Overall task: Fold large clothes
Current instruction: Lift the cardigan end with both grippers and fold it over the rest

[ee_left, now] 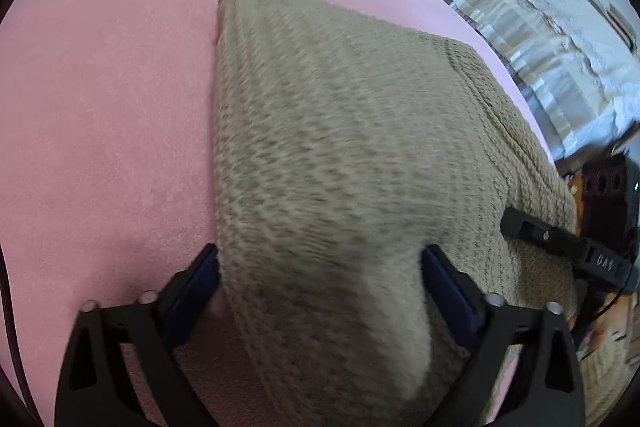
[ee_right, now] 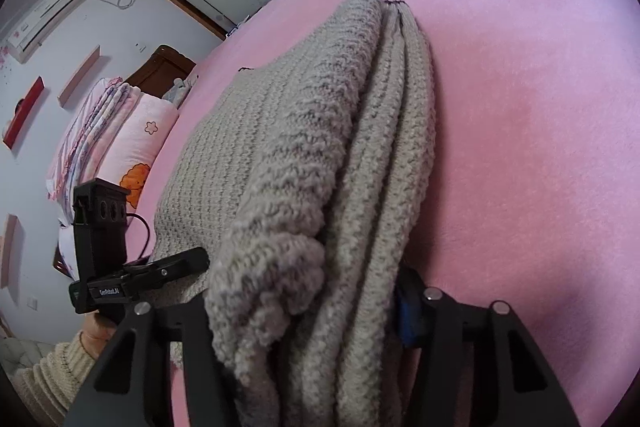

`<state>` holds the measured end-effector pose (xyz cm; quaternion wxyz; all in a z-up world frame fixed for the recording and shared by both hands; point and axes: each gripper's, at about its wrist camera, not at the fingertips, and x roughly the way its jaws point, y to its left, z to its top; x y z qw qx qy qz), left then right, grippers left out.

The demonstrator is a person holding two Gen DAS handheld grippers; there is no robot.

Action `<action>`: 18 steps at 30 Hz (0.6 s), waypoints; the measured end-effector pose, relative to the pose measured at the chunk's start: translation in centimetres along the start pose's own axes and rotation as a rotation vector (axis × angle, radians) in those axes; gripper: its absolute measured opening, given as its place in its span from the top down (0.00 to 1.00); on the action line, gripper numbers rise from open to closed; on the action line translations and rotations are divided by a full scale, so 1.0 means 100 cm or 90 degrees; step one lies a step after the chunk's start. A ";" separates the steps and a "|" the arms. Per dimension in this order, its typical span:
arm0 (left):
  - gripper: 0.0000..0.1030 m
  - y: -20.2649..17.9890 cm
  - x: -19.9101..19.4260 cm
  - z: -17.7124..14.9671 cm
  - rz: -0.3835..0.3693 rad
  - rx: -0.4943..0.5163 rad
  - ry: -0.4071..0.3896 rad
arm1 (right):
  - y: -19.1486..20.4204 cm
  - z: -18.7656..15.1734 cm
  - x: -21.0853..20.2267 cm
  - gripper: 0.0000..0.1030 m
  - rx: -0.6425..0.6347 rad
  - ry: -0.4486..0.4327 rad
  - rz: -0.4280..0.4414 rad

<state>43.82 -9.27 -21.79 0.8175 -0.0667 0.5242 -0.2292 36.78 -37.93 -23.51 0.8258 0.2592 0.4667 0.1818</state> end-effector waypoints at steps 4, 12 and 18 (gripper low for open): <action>0.32 -0.019 -0.028 -0.003 0.029 0.052 -0.035 | 0.015 -0.004 -0.016 0.53 0.002 -0.031 0.014; 0.42 0.001 -0.070 -0.032 -0.057 -0.011 -0.020 | 0.056 -0.043 -0.049 0.55 -0.010 -0.033 0.038; 0.27 0.014 -0.051 -0.041 -0.082 -0.022 0.033 | 0.038 -0.068 -0.045 0.55 0.032 -0.001 0.018</action>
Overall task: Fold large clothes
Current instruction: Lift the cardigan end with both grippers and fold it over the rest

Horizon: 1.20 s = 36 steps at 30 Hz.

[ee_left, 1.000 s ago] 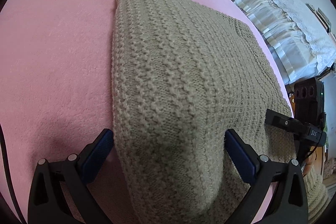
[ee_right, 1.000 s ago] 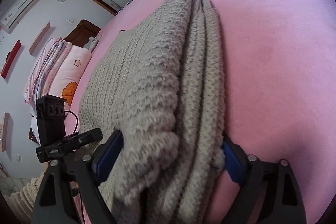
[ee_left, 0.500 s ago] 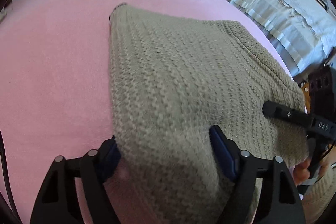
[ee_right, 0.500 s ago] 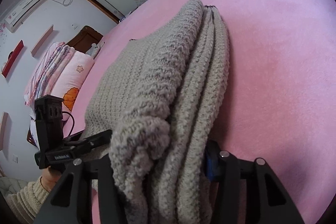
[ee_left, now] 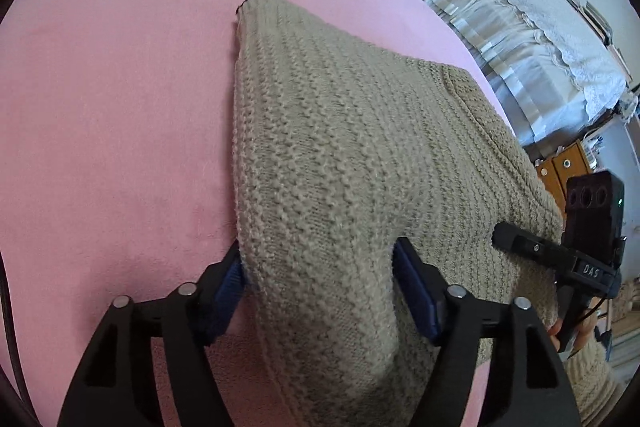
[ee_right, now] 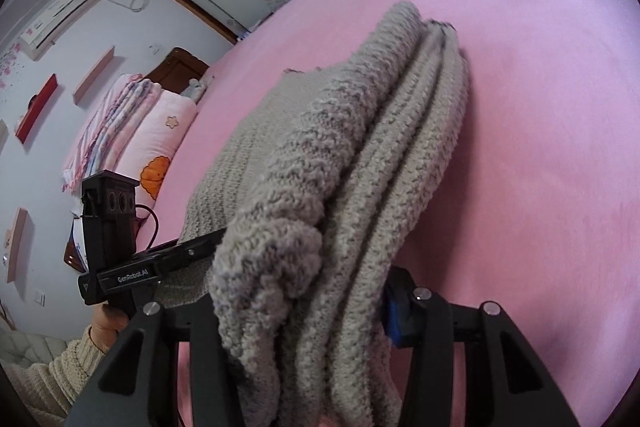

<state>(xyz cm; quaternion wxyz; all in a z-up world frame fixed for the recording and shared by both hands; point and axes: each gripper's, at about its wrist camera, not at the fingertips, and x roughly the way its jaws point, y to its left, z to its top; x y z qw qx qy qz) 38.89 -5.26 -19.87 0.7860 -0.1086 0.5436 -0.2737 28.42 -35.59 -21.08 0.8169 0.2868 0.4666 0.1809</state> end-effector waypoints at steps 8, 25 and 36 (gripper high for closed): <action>0.00 0.027 0.027 0.014 -0.013 0.005 0.038 | -0.005 -0.003 0.003 0.55 0.010 0.003 -0.002; 0.46 -0.053 0.021 0.018 0.119 0.200 -0.002 | 0.035 0.006 0.013 0.55 -0.052 0.005 -0.067; 0.50 -0.047 -0.088 -0.008 0.105 0.217 -0.065 | 0.132 -0.006 -0.012 0.57 -0.156 -0.020 -0.047</action>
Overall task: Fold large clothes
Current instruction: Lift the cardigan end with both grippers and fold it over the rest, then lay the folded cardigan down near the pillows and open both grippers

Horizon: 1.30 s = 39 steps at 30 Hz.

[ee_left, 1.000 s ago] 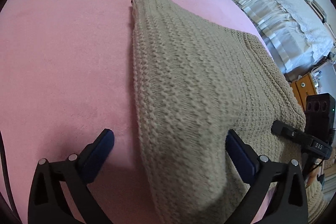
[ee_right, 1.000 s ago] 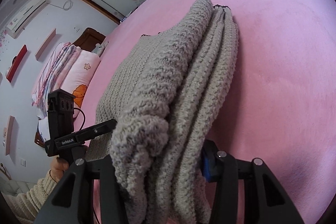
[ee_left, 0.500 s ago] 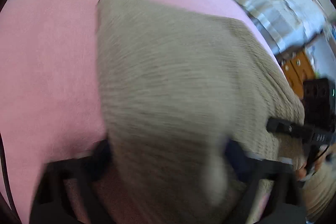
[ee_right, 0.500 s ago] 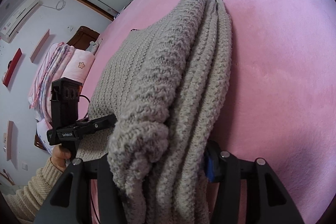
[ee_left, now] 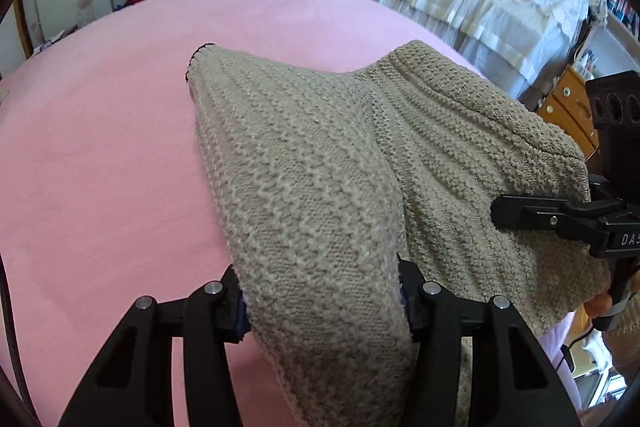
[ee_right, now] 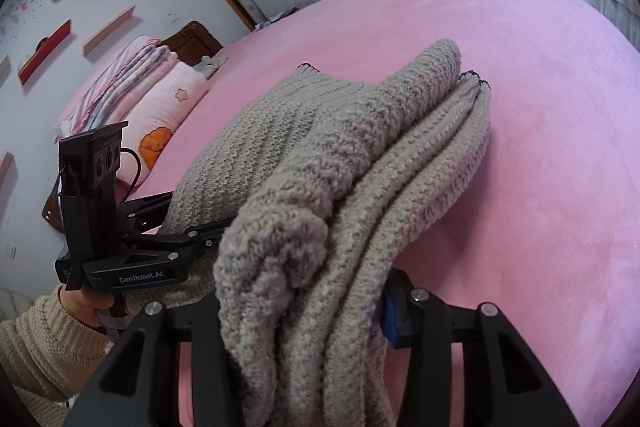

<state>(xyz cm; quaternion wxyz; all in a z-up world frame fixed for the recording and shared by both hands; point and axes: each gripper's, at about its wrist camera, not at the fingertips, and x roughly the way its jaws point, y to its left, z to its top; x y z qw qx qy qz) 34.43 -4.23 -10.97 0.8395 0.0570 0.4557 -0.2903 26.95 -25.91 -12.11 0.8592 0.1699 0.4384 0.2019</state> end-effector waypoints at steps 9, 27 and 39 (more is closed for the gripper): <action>0.50 0.099 -0.117 -0.004 0.064 -0.031 -0.062 | 0.124 0.048 0.020 0.57 -0.100 -0.031 0.070; 0.50 0.442 -0.125 0.056 0.190 -0.052 -0.055 | 0.282 0.203 0.292 0.57 -0.086 -0.064 0.144; 0.17 0.527 0.013 0.009 0.252 -0.109 -0.018 | 0.233 0.175 0.438 0.55 -0.040 -0.001 0.071</action>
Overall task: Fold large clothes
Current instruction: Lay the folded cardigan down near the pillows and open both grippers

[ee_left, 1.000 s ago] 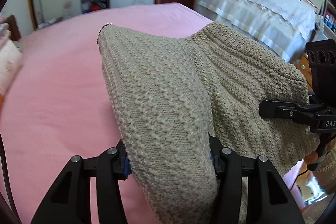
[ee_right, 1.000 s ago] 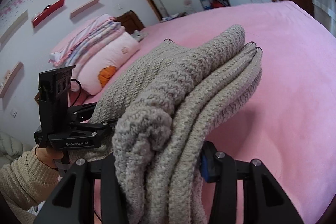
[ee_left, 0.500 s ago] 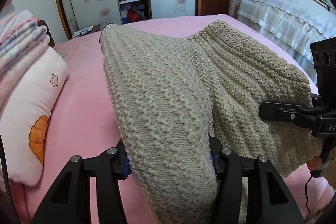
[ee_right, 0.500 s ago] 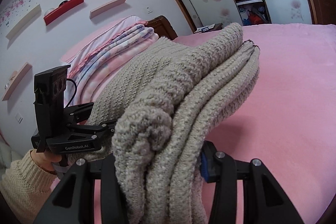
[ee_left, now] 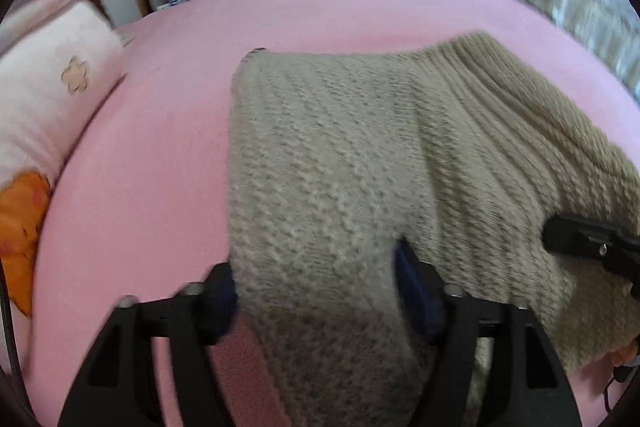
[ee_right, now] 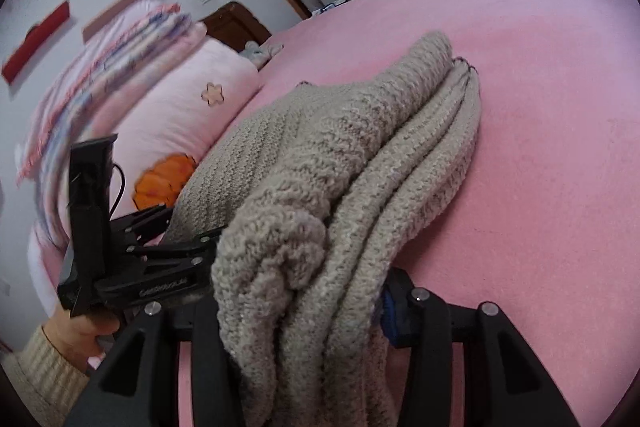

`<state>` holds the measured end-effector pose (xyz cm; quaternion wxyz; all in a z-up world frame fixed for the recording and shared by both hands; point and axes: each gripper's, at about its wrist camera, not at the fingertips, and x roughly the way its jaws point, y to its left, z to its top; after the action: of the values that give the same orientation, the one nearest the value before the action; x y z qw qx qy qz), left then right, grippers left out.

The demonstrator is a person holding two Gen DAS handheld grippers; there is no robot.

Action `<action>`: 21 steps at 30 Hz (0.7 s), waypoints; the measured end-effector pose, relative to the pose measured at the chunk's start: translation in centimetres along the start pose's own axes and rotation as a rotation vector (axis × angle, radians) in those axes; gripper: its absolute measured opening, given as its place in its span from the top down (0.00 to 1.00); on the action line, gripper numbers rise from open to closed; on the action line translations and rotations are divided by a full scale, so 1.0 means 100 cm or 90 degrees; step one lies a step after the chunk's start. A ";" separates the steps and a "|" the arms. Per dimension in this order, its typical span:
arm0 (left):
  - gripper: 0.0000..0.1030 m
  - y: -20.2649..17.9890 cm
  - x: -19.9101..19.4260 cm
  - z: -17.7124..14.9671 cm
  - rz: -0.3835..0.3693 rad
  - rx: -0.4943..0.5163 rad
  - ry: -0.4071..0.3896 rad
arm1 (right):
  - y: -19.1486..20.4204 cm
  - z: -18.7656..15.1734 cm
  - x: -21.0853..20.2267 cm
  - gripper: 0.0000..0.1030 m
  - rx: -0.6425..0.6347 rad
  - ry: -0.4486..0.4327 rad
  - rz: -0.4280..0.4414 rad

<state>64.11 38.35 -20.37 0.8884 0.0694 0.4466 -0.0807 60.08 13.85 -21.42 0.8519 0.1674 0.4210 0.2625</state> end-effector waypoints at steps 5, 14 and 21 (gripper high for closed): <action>0.01 0.019 -0.003 -0.021 0.008 -0.045 -0.032 | -0.017 -0.006 0.007 0.40 0.028 0.054 -0.012; 0.00 0.040 -0.023 -0.031 0.001 -0.067 -0.084 | -0.036 -0.040 -0.040 0.28 -0.025 0.070 -0.083; 0.00 0.075 -0.079 -0.056 -0.009 -0.148 -0.146 | -0.012 -0.042 -0.069 0.27 -0.077 0.044 -0.117</action>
<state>56.62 47.37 -16.93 0.9349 -0.0465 0.3492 -0.0418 53.60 9.06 -20.17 0.8660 0.0670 0.4469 0.2139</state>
